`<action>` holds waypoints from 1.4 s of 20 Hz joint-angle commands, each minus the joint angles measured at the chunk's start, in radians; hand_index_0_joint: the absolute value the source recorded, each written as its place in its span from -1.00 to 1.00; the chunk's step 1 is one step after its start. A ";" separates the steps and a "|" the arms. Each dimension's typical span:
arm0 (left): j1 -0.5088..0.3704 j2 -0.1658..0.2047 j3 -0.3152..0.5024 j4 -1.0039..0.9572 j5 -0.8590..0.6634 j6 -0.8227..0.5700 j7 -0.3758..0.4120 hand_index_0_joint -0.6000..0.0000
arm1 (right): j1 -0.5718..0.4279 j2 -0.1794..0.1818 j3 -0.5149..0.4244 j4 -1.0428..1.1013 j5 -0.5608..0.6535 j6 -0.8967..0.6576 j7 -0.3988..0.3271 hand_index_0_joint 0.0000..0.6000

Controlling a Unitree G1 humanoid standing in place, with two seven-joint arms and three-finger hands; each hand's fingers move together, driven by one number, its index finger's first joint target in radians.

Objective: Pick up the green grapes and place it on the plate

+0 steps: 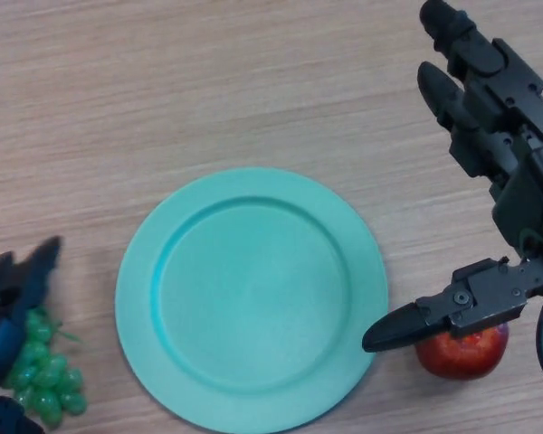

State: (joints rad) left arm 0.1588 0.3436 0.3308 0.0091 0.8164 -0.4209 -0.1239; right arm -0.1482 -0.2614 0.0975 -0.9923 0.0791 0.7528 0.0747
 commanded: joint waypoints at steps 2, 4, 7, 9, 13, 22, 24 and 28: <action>0.005 0.095 0.062 0.047 0.163 -0.064 0.225 -0.83 | -0.010 -0.025 -0.063 -0.055 0.021 -0.138 -0.033 -1.00; 0.009 0.124 0.064 0.065 0.223 -0.101 0.278 -1.00 | -0.002 -0.039 -0.063 -0.055 0.033 -0.149 -0.050 -0.83; 0.013 0.152 0.089 0.066 0.254 -0.164 0.308 -1.00 | 0.001 -0.049 -0.058 -0.055 0.039 -0.154 -0.064 0.50; 0.015 0.169 0.115 0.064 0.270 -0.204 0.321 -1.00 | 0.005 -0.055 -0.054 -0.055 0.046 -0.156 -0.074 0.00; -0.001 0.227 0.253 0.058 0.233 -0.309 0.298 -1.00 | 0.024 -0.089 -0.041 -0.055 0.087 -0.180 -0.121 -1.00; -0.032 0.197 0.410 -0.175 0.019 -0.342 0.091 -1.00 | 0.017 -0.141 -0.035 -0.055 0.141 -0.187 -0.176 -1.00; -0.050 0.161 0.387 -0.268 -0.086 -0.319 -0.007 -1.00 | 0.010 -0.153 -0.032 -0.055 0.148 -0.187 -0.187 -1.00; -0.130 0.044 0.259 -0.501 -0.323 -0.043 -0.105 -1.00 | 0.003 -0.154 -0.017 -0.055 0.137 -0.187 -0.192 -1.00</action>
State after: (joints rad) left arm 0.0380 0.3361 0.4992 -0.4606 0.5502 -0.4242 -0.3008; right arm -0.1213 -0.3991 0.1141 -0.9923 0.1995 0.7289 -0.0957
